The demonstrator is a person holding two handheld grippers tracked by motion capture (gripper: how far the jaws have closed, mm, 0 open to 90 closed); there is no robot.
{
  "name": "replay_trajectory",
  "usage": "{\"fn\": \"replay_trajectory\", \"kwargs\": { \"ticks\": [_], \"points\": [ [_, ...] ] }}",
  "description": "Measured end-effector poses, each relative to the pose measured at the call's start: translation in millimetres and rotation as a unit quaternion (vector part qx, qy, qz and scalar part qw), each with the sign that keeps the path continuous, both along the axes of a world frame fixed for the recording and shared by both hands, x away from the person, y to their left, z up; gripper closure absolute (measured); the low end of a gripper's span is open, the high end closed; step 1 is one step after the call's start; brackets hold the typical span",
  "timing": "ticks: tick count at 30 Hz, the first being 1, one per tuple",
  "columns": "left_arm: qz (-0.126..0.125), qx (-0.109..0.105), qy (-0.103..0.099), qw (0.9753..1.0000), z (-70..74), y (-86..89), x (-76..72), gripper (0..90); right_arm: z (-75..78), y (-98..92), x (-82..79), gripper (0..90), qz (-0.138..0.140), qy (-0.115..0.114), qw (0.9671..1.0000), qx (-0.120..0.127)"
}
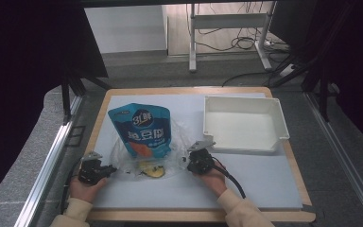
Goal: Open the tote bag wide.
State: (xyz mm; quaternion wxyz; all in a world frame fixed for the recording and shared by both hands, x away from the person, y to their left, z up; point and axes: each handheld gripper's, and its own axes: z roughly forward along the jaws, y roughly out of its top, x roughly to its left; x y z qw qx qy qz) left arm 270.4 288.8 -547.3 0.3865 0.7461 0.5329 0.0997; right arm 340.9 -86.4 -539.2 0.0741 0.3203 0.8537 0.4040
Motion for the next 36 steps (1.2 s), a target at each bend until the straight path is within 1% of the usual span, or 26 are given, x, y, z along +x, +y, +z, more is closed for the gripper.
{"fn": "replay_trajectory", "kwargs": {
  "ticks": [7,13,14,15,19,26,30,36],
  "points": [
    [-0.002,0.000,0.002,1.0000,-0.1,-0.1,0.2,89.7,0.1,0.0,0.0,84.9,0.001,-0.001,1.0000,0.001],
    [-0.004,0.002,0.004,1.0000,-0.6,-0.4,0.6,89.6,4.2,-1.9,-1.7,76.1,0.005,0.002,1.0000,0.007],
    [-0.004,0.002,0.004,1.0000,-0.6,-0.4,0.6,89.6,4.2,-1.9,-1.7,76.1,0.005,0.002,1.0000,0.007],
    [-0.005,0.002,0.005,1.0000,-0.5,-0.4,0.7,89.6,5.6,-3.1,-2.2,73.6,0.003,0.002,0.9999,0.010],
    [-0.005,0.001,0.007,1.0000,-0.8,-0.9,0.7,89.5,7.9,-5.5,-3.2,70.7,0.001,0.003,0.9999,0.012],
    [-0.005,0.000,0.008,1.0000,-1.0,-1.2,1.1,89.5,13.0,-9.9,-4.8,68.3,-0.001,-0.001,0.9998,0.018],
    [-0.005,0.000,0.008,1.0000,-1.1,-1.2,1.2,89.5,17.5,-13.1,-6.8,66.5,-0.005,-0.006,0.9997,0.025],
    [-0.005,0.000,0.009,0.9999,-1.2,-1.4,1.3,89.5,23.5,-17.6,-9.6,66.1,-0.008,-0.012,0.9994,0.031]
  ]
}}
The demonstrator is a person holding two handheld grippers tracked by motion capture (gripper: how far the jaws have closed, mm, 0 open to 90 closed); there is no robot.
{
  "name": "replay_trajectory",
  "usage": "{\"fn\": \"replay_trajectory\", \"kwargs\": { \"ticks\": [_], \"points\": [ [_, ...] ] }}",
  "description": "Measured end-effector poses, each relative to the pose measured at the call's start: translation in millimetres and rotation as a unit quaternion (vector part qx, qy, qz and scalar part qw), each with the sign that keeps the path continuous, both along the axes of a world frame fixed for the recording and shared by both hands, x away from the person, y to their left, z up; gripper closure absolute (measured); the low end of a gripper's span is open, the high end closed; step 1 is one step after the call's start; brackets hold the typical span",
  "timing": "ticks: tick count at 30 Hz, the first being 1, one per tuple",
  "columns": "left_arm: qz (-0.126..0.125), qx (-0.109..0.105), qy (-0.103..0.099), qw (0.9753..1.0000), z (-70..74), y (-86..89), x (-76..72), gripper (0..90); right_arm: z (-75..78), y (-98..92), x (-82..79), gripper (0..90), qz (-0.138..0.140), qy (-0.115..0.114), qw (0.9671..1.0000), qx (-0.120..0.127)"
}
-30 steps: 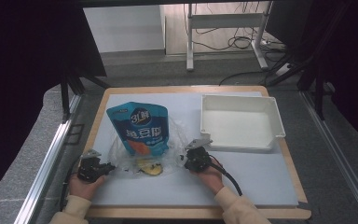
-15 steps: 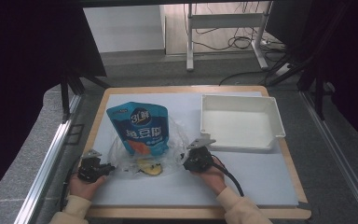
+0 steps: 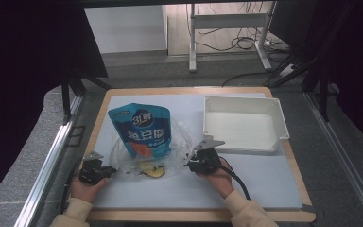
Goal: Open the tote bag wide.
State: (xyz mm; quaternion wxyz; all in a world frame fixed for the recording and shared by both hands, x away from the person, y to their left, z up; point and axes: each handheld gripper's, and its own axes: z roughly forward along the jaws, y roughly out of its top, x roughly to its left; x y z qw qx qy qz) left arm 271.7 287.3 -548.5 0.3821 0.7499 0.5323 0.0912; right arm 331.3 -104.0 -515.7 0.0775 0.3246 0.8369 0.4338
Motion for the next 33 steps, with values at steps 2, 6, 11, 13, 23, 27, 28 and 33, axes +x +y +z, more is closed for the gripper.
{"fn": "replay_trajectory", "kwargs": {
  "ticks": [2,6,11,13,23,27,28,33],
  "points": [
    [0.000,0.000,0.000,1.0000,0.0,0.0,0.0,89.4,1.5,-1.8,-0.2,66.0,0.000,-0.002,1.0000,0.001],
    [0.000,0.000,0.000,1.0000,0.0,-0.1,0.0,89.4,3.8,-5.4,-0.8,65.9,-0.005,-0.004,1.0000,0.004],
    [0.000,0.000,0.000,1.0000,-0.2,-0.1,0.3,89.3,7.1,-9.9,-1.6,65.3,-0.010,-0.006,0.9999,0.007],
    [0.000,0.000,0.000,1.0000,-0.2,-0.1,0.3,89.3,9.1,-12.2,-1.7,65.2,-0.011,-0.009,0.9999,0.010],
    [0.000,0.000,0.001,1.0000,-0.3,-0.2,0.5,89.3,28.0,-26.8,-4.4,64.7,-0.025,-0.032,0.9986,0.032],
    [0.000,0.000,0.001,1.0000,-0.4,-0.3,0.8,89.3,39.7,-36.1,-3.5,64.7,-0.036,-0.044,0.9973,0.046],
    [-0.001,0.001,0.001,1.0000,-0.4,0.0,0.8,89.3,41.9,-37.9,-3.3,64.7,-0.038,-0.046,0.9970,0.049],
    [-0.001,0.001,0.001,1.0000,-0.6,-0.1,1.1,89.3,55.5,-48.1,-1.4,64.4,-0.049,-0.061,0.9948,0.065]
  ]
}}
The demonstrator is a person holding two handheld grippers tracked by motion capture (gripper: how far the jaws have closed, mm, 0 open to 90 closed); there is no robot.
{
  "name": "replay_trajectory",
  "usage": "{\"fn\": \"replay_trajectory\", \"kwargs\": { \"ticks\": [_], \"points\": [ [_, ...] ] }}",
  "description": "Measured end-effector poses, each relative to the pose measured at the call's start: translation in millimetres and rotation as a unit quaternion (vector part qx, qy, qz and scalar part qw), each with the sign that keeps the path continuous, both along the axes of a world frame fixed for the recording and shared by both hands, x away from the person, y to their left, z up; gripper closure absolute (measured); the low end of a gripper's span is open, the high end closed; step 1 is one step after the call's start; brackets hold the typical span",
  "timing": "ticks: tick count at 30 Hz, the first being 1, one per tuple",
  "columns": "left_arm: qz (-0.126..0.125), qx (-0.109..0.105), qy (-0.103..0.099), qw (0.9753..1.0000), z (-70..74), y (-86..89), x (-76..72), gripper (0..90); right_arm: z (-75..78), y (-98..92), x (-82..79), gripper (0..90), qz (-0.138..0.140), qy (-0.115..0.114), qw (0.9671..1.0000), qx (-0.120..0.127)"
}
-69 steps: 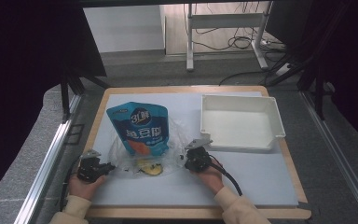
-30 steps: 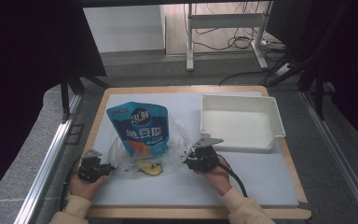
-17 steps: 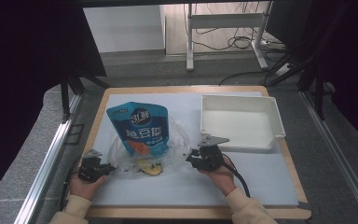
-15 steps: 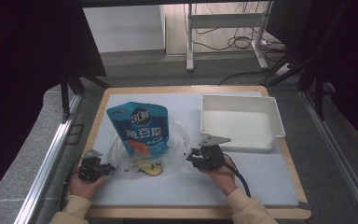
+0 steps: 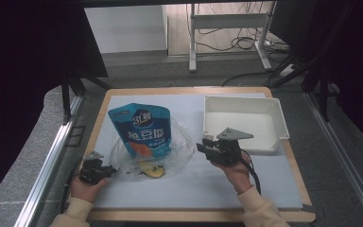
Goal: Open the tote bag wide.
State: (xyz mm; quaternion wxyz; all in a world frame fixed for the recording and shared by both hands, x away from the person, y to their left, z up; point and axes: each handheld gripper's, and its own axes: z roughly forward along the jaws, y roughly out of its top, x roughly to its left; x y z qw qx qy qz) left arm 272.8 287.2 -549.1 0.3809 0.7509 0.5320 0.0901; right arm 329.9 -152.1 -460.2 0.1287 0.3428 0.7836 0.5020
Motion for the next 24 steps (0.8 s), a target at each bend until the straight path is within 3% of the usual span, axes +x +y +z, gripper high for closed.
{"fn": "replay_trajectory", "kwargs": {
  "ticks": [10,15,24],
  "points": [
    [0.002,-0.001,0.001,1.0000,0.0,-0.2,0.5,89.3,21.7,5.2,5.5,62.2,0.000,-0.030,0.9994,0.017],
    [0.002,-0.002,0.000,1.0000,-0.1,-0.4,0.4,89.3,35.5,10.6,17.5,61.4,-0.008,-0.038,0.9989,0.026],
    [0.000,-0.002,0.000,1.0000,-0.2,0.0,0.8,89.3,52.1,33.7,36.6,60.1,-0.008,-0.044,0.9990,0.001]
  ]
}}
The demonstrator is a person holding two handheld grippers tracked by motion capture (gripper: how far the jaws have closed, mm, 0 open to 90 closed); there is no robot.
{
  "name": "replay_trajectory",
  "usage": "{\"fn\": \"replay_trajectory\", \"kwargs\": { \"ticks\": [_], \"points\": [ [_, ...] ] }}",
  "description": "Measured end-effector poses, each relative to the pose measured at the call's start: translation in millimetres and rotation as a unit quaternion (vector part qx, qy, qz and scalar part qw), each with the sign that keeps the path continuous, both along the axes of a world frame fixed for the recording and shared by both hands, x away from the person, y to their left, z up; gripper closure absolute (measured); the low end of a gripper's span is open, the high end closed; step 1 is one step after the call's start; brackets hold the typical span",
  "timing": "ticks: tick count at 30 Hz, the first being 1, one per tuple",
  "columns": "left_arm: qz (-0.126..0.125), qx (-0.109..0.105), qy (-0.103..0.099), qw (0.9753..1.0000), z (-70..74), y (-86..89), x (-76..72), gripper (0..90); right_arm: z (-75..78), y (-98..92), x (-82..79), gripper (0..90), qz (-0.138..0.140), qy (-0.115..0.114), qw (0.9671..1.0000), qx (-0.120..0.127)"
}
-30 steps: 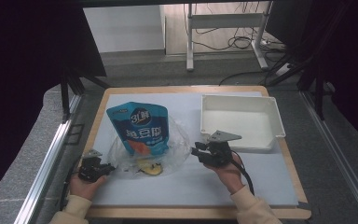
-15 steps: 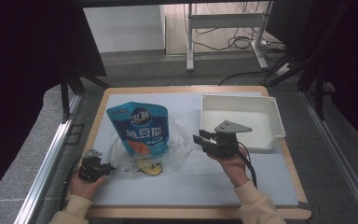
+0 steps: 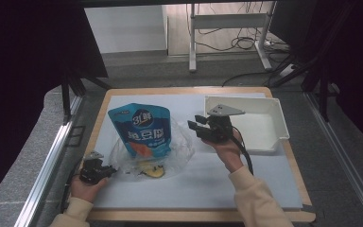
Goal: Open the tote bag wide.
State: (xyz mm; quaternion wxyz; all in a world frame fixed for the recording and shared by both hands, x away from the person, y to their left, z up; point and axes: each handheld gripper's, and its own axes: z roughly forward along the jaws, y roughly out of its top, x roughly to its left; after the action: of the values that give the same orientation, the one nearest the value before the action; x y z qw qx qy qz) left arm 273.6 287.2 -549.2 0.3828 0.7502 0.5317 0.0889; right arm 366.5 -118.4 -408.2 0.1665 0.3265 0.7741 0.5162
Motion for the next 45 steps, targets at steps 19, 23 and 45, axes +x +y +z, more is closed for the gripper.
{"fn": "replay_trajectory", "kwargs": {
  "ticks": [19,23,45],
  "points": [
    [-0.004,0.001,0.000,1.0000,-0.1,0.2,0.2,89.2,-24.1,38.2,22.6,60.0,0.007,0.028,0.9984,-0.048],
    [-0.004,0.000,0.000,1.0000,-0.2,0.4,0.3,89.2,-30.0,44.9,23.6,59.6,0.016,0.034,0.9979,-0.052],
    [-0.004,-0.001,0.002,1.0000,-0.3,0.1,0.3,88.9,-61.9,55.7,24.0,57.3,0.020,0.057,0.9938,-0.094]
  ]
}}
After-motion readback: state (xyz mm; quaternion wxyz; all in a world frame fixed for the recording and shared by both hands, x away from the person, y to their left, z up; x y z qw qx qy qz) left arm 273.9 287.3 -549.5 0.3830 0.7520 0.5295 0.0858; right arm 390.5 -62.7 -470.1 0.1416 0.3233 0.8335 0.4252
